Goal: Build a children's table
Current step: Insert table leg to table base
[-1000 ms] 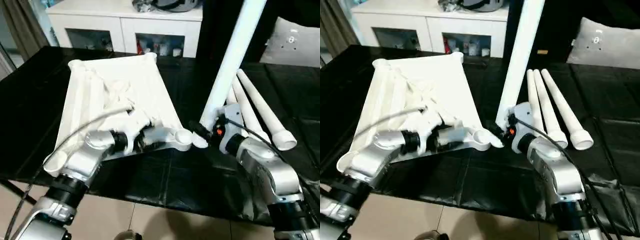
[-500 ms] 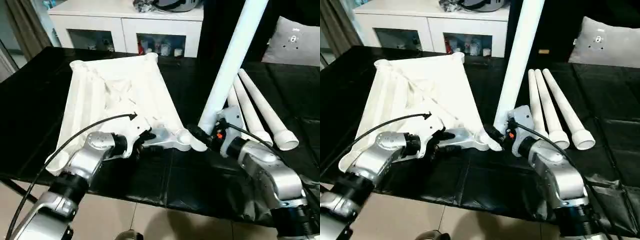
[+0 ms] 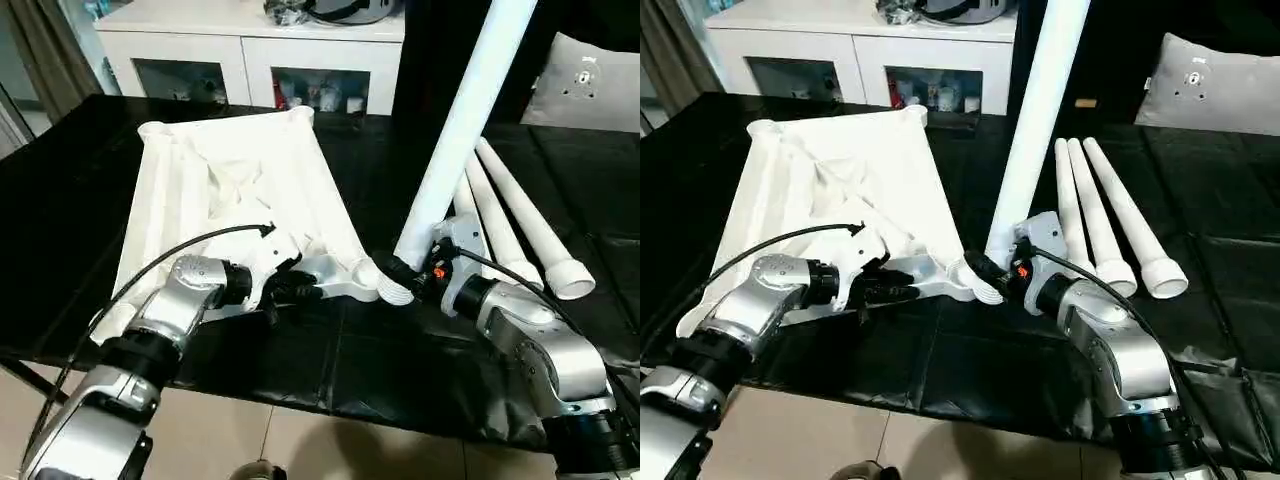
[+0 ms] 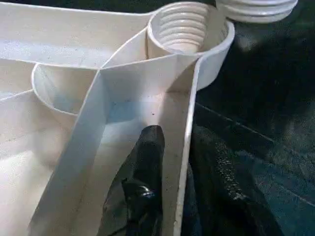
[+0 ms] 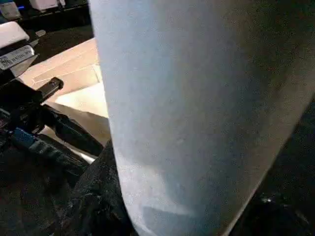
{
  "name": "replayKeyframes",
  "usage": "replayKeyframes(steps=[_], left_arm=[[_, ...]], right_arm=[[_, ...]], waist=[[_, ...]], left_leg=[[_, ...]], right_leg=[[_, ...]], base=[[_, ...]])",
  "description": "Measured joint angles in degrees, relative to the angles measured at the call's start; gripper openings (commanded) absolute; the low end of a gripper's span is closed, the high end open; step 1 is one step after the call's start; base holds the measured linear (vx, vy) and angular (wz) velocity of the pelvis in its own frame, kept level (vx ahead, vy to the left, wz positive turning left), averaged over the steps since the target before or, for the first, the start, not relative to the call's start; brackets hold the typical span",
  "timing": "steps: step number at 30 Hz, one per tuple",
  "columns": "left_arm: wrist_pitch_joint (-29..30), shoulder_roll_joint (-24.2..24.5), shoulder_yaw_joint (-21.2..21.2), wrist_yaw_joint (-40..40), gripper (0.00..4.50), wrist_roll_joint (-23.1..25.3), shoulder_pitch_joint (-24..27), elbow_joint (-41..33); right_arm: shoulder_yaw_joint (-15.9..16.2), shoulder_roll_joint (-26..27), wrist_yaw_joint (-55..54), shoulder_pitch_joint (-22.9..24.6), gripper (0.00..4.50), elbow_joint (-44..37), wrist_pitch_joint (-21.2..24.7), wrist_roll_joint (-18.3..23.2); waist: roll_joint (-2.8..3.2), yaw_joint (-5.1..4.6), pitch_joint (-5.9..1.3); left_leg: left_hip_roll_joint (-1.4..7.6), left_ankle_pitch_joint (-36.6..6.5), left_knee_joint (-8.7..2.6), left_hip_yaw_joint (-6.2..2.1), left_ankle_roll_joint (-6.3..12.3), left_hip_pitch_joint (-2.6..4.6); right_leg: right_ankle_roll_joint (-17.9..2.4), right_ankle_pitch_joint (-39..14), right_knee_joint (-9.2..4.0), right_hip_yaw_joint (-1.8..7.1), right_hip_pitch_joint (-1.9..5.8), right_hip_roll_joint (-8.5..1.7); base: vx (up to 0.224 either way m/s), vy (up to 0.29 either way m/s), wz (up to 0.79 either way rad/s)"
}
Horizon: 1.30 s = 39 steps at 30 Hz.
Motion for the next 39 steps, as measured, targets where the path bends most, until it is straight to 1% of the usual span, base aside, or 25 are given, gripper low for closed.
replayKeyframes(steps=[5,7,8,9,12,16,20,23,29,34,39], left_arm=[[-1.3,0.0,-0.3,-0.8,0.35,0.7,-0.2,0.5],[-2.5,0.2,-0.6,-1.8,0.28,1.7,-0.6,0.9],[-3.1,0.3,-0.8,-2.2,0.09,1.9,-0.7,0.9],[-3.6,0.3,-0.9,-2.5,0.03,2.0,-0.7,0.9],[-5.5,1.1,-1.4,-4.9,0.01,2.1,-0.4,0.4],[-7.1,2.3,-1.9,-7.7,0.00,2.1,1.0,-1.9],[-8.1,2.8,-2.3,-9.8,0.00,2.1,1.9,-3.4],[-8.6,2.6,-2.7,-10.2,0.00,2.2,1.9,-3.5],[-10.0,2.4,-2.9,-10.2,0.00,2.8,1.9,-3.4],[-10.0,2.5,-2.9,-12.1,0.00,2.6,2.1,-3.8],[-10.0,2.7,-3.0,-12.8,0.00,2.6,2.2,-4.1]], right_arm=[[0.1,-0.4,0.5,0.0,1.93,-0.7,1.1,0.2],[0.4,-0.8,1.0,-0.4,1.93,-1.6,2.2,0.6],[0.5,-0.9,1.7,-0.8,1.93,-2.1,2.9,0.9],[0.7,-1.0,2.2,-1.0,1.93,-2.5,3.5,1.3],[1.6,-1.2,3.2,-2.5,1.93,-3.3,4.7,2.0],[1.8,-1.1,3.4,-3.8,1.93,-3.1,5.4,2.0],[4.7,-1.3,5.0,-4.2,1.93,-1.4,6.6,1.3],[5.6,-1.8,5.7,-4.3,1.93,-1.0,6.9,0.8],[6.0,-2.7,6.9,-5.0,1.93,-0.4,7.2,0.7],[6.0,-2.8,7.0,-6.1,1.93,1.6,7.2,0.7],[6.0,-2.8,8.1,-6.3,1.93,2.4,7.1,0.7]], waist=[[0.00,0.01,0.00],[0.00,-0.08,0.00],[0.00,-0.18,0.00],[0.00,-0.19,0.00],[-0.01,-0.23,0.00],[-0.01,0.13,0.00],[-0.04,0.61,0.02],[-0.07,0.84,0.02],[-0.07,1.26,0.01],[-0.08,1.56,0.02],[-0.08,1.46,0.02]], left_leg=[[0.00,0.0,0.00,0.00,0.00,0.00],[0.00,0.0,0.00,0.00,0.00,0.01],[0.00,0.0,0.00,0.00,0.00,0.00],[0.00,0.0,-0.01,0.00,0.00,0.00],[0.00,0.0,-0.07,0.01,0.01,-0.05],[0.00,0.0,-0.13,0.01,0.01,-0.07],[0.00,0.0,-0.12,0.02,0.01,-0.09],[-0.01,0.0,-0.10,0.05,0.01,-0.07],[0.00,0.0,-0.11,0.05,0.01,-0.06],[0.00,0.0,-0.12,0.07,0.01,-0.09],[0.00,0.0,-0.11,0.07,0.01,-0.08]], right_leg=[[0.0,0.0,0.00,0.00,0.00,0.00],[0.0,0.0,0.00,0.01,0.00,0.00],[0.0,0.0,-0.02,0.03,-0.01,0.00],[0.0,0.0,-0.03,0.03,0.00,0.00],[-0.1,0.0,-0.09,0.02,-0.06,0.01],[-0.1,-0.1,-0.15,-0.03,-0.07,0.01],[-0.1,-0.1,-0.17,-0.05,-0.04,-0.01],[-0.1,-0.1,-0.16,-0.04,-0.01,-0.04],[-0.1,-0.1,-0.16,-0.04,-0.01,-0.04],[-0.1,-0.1,-0.19,-0.05,-0.02,-0.04],[-0.1,-0.1,-0.18,-0.04,-0.02,-0.04]], base=[[0.000,0.000,0.00],[0.000,0.000,0.00],[0.000,0.000,0.00],[0.000,0.000,0.00],[0.000,0.000,0.00],[0.000,0.000,0.00],[0.000,0.000,0.00],[0.000,0.000,0.00],[0.000,0.000,0.00],[0.000,0.000,0.00],[0.000,0.000,0.00]])
